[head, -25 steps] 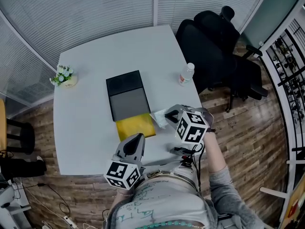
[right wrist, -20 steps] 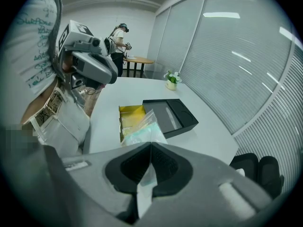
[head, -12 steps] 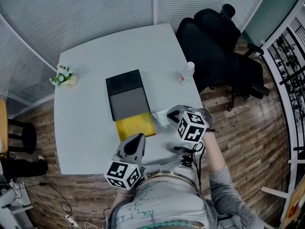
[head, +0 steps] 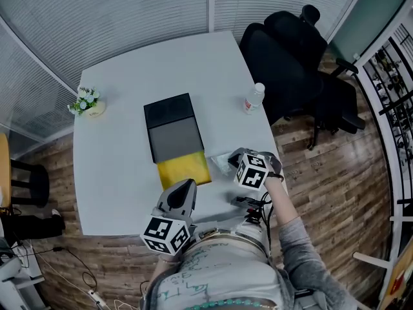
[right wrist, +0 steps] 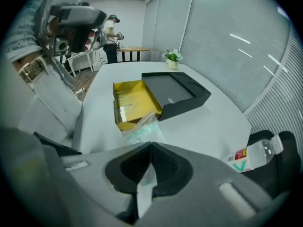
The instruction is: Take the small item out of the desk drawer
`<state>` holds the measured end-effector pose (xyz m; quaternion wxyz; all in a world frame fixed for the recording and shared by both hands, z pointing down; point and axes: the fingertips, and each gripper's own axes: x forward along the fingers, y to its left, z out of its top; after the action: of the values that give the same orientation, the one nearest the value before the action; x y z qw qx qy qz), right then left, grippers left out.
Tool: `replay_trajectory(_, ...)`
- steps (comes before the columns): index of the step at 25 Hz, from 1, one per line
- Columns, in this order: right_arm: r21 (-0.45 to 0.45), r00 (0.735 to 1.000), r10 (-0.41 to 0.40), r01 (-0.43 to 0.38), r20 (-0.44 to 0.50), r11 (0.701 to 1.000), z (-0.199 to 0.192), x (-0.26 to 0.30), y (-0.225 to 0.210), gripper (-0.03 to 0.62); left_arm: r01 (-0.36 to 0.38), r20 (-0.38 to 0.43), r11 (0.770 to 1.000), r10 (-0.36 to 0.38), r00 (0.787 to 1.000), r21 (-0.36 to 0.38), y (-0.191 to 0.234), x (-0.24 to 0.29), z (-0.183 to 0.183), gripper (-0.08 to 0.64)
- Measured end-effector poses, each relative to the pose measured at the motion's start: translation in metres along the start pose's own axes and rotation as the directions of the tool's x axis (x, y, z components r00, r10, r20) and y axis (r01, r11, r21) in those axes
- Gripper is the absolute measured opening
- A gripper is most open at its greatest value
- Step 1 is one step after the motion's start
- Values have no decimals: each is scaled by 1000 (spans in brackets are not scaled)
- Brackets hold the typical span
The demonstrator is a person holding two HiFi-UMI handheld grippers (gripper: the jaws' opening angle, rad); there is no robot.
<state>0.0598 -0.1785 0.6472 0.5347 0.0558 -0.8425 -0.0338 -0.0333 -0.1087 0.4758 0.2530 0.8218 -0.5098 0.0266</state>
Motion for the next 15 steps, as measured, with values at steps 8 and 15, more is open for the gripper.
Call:
replay_trajectory(8,40,998,34,-31,-62,999,-27,51,6,3,8,-5,1000,-8,1000,-3,1,4,0,-3)
replay_trajectory(15,21,993,54,-52,-104,998,-37,75,11,4,12,-16,1000,-13,1000,-10,4,8,-1,-3)
